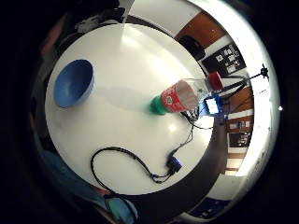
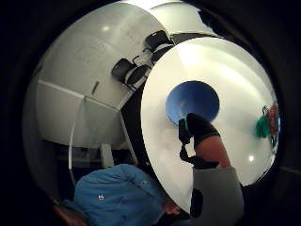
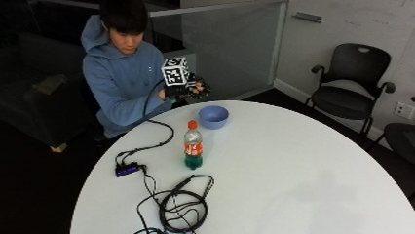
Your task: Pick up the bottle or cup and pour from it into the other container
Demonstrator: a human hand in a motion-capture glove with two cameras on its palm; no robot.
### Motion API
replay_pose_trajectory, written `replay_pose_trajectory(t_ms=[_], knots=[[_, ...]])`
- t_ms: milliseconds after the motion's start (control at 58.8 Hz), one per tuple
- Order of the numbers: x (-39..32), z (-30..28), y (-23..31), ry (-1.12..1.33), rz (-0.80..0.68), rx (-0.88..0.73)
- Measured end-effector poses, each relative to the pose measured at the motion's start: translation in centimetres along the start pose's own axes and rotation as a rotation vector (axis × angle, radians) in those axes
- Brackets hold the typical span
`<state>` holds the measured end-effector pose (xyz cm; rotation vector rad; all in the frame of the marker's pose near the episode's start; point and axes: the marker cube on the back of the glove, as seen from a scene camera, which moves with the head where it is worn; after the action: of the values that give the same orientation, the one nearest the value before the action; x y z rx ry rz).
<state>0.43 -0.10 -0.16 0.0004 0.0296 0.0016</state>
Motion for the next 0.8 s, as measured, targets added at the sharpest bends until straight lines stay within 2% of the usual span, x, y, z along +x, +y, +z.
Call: replay_pose_trajectory(t_ms=[493, 629, 800], knots=[[0.2, -1.8, 0.8, 0.119, 0.03, 0.039], [1.3, -2.4, 1.9, 0.129, 0.053, 0.1], [5.2, -3.7, 3.6, 0.156, 0.094, 0.276]])
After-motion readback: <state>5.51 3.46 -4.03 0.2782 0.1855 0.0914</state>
